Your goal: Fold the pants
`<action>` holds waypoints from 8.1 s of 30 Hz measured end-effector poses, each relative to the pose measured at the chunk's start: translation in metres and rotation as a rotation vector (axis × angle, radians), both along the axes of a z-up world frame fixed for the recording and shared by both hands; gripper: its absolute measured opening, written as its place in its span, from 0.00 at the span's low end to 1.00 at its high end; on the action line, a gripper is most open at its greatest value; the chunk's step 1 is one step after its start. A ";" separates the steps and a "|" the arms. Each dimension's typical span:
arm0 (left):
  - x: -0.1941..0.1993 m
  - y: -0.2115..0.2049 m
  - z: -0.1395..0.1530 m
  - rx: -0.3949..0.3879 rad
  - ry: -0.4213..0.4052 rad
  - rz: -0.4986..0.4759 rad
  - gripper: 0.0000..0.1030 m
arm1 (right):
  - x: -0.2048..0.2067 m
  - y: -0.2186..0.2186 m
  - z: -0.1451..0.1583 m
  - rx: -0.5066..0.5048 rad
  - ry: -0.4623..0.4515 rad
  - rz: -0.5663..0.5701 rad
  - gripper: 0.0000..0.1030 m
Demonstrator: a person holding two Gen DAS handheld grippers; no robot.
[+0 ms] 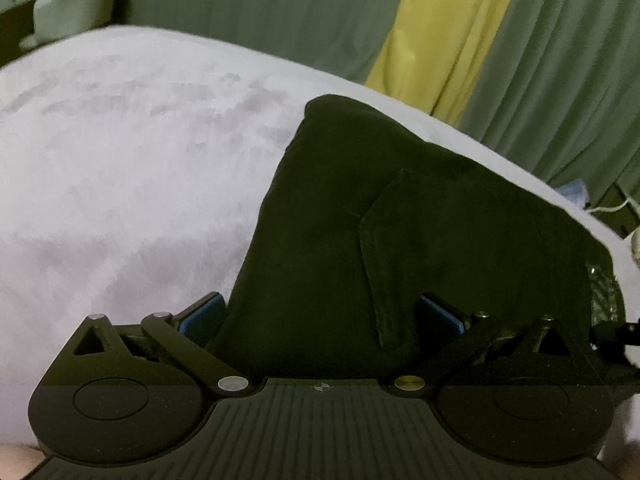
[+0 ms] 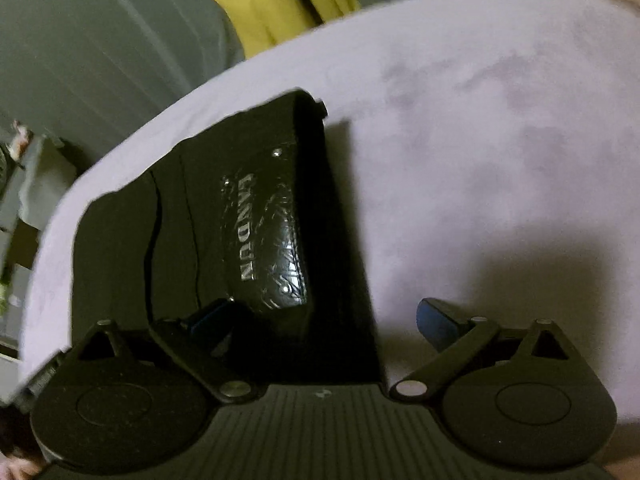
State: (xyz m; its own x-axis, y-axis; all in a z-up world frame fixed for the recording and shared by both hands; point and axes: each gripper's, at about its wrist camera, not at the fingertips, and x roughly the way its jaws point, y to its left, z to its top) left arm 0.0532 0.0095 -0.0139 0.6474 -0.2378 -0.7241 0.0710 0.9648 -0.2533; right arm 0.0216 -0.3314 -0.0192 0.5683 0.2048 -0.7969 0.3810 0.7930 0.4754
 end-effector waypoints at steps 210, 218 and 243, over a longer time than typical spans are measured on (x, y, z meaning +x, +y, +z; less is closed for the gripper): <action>-0.035 -0.023 -0.007 0.253 0.081 -0.001 1.00 | -0.018 0.123 0.010 -0.616 -0.136 0.173 0.96; -0.035 -0.024 -0.007 0.253 0.081 -0.001 1.00 | -0.019 0.123 0.010 -0.615 -0.134 0.173 0.96; -0.036 -0.024 -0.008 0.264 0.081 -0.001 1.00 | -0.019 0.122 0.008 -0.612 -0.133 0.173 0.96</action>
